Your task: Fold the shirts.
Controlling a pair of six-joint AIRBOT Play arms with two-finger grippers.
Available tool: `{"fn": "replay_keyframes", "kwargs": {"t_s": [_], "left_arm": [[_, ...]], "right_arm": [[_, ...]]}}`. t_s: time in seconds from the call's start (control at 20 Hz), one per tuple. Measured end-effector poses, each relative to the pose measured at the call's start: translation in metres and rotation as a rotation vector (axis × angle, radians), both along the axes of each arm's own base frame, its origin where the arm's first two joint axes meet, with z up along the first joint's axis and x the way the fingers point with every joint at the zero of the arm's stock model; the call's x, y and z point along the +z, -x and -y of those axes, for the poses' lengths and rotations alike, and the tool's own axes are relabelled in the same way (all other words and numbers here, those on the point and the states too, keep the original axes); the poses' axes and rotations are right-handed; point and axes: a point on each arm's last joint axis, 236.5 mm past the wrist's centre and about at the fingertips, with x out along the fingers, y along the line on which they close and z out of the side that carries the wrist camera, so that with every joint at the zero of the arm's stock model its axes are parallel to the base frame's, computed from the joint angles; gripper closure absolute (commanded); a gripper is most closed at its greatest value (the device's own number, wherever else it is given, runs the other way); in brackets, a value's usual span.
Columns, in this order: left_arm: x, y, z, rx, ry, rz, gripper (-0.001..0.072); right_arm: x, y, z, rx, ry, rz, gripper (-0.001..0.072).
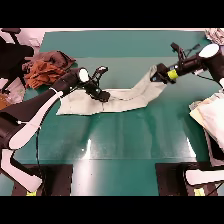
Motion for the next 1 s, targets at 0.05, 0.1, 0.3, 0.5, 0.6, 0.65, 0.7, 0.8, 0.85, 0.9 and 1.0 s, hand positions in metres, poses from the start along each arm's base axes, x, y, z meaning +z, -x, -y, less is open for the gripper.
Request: {"fn": "replay_keyframes", "kwargs": {"t_s": [0.05, 0.1, 0.3, 0.5, 0.6, 0.65, 0.7, 0.8, 0.85, 0.9, 1.0], "left_arm": [[0.0, 0.0, 0.001, -0.001, 0.0, 0.0, 0.0357], [0.0, 0.0, 0.001, -0.001, 0.001, 0.003, 0.0358], [-0.001, 0.0, 0.003, -0.003, 0.001, 0.005, 0.0357], [-0.007, 0.003, 0.002, -0.005, -0.008, -0.012, 0.0357], [-0.008, 0.004, 0.002, 0.005, -0.006, -0.023, 0.0357], [-0.007, 0.006, 0.003, 0.012, -0.002, -0.035, 0.0357], [-0.004, 0.006, 0.004, 0.018, 0.005, -0.04, 0.0357], [0.016, 0.003, 0.006, 0.023, 0.027, -0.022, 0.0356], [0.029, 0.001, 0.005, 0.024, 0.036, -0.008, 0.0356], [0.047, -0.004, 0.0, 0.027, 0.04, 0.015, 0.0356], [0.081, -0.013, -0.026, 0.049, -0.001, 0.07, 0.0355]], "right_arm": [[0.013, -0.003, -0.012, -0.009, -0.007, 0.021, 0.0686], [0.028, -0.008, -0.026, -0.023, -0.024, 0.047, 0.0687], [0.066, -0.013, -0.086, -0.049, -0.098, 0.062, 0.0686], [0.07, 0.001, -0.143, 0.024, -0.126, 0.005, 0.0686], [0.069, 0.011, -0.163, 0.069, -0.124, -0.017, 0.0686], [0.068, 0.013, -0.171, 0.083, -0.124, -0.024, 0.0686], [0.068, 0.016, -0.175, 0.096, -0.122, -0.031, 0.0686], [0.066, 0.017, -0.176, 0.106, -0.116, -0.041, 0.0686], [0.065, 0.018, -0.175, 0.109, -0.11, -0.051, 0.0686], [0.065, 0.017, -0.172, 0.107, -0.109, -0.056, 0.0686], [0.064, 0.014, -0.167, 0.098, -0.105, -0.06, 0.0686]]}}
